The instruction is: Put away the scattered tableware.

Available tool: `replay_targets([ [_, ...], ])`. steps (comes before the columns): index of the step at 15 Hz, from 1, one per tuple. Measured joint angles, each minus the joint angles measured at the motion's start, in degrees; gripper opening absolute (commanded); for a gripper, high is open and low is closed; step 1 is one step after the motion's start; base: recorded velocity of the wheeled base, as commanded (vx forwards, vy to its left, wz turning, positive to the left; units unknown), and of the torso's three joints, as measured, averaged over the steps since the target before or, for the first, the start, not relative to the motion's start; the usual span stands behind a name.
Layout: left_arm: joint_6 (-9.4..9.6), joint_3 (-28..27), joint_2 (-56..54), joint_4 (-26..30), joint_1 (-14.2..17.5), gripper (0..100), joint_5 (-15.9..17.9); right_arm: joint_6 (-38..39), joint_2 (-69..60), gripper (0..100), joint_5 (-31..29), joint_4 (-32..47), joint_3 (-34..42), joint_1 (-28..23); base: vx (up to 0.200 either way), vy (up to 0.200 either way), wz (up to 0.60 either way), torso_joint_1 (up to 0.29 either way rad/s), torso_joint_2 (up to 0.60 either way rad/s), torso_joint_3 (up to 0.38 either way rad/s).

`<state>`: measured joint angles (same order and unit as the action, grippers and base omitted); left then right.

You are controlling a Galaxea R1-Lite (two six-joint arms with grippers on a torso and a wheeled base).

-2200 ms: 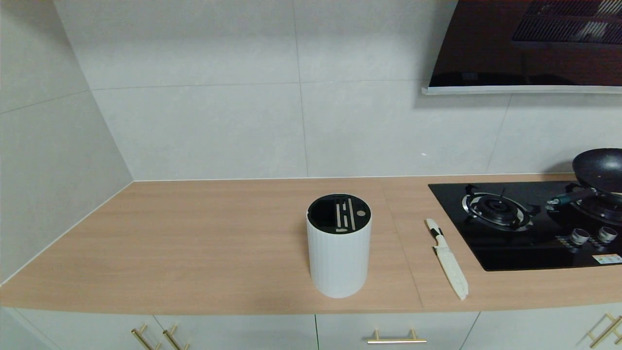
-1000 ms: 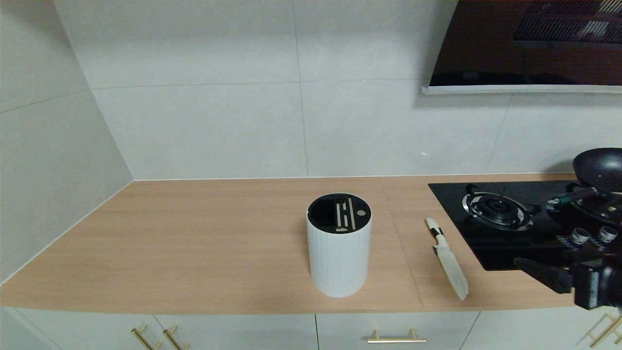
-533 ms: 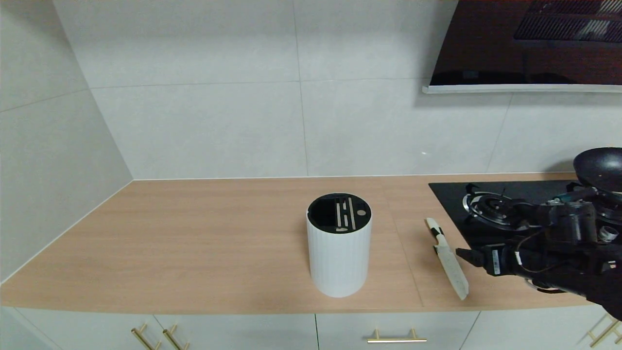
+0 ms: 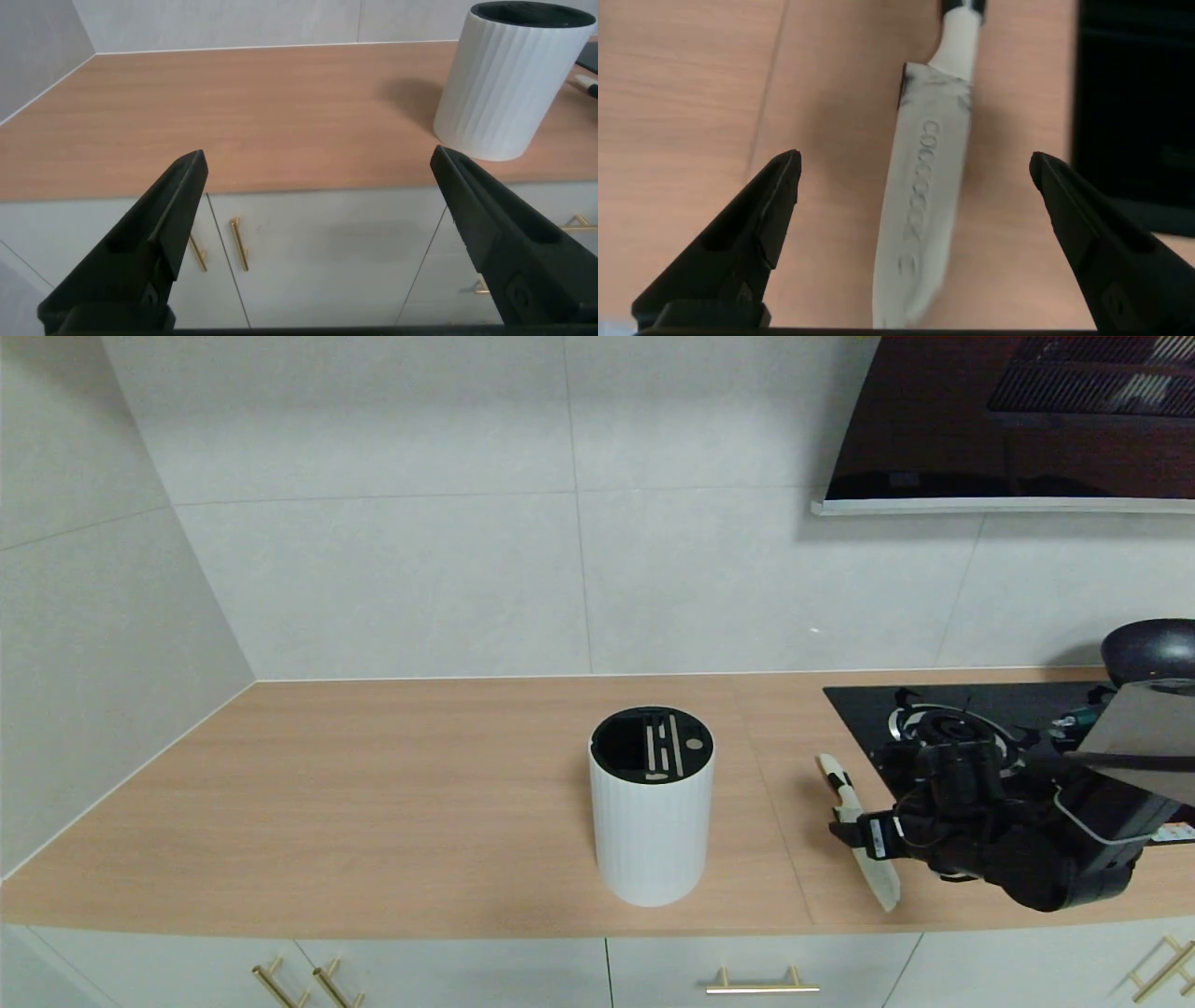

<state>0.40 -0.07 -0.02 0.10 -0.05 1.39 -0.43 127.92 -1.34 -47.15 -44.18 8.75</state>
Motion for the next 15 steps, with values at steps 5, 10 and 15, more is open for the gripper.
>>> replay_targets([
  [5,0.02,-0.02,0.00,-0.02,0.00,100,0.00,0.10,7.42,100,-2.60,-3.84,-5.01,0.09,0.000,0.000,0.00,0.000,0.00,0.000],
  [10,0.02,-0.02,0.00,-0.02,0.00,100,0.00,0.52,10.31,100,-5.46,-3.83,-8.74,0.00,0.000,0.000,0.00,0.000,0.00,0.000],
  [15,0.04,-0.02,0.00,0.00,0.00,100,0.00,2.15,12.50,100,-7.17,-3.64,-11.67,0.30,0.000,0.000,0.00,0.000,0.00,0.000],
])
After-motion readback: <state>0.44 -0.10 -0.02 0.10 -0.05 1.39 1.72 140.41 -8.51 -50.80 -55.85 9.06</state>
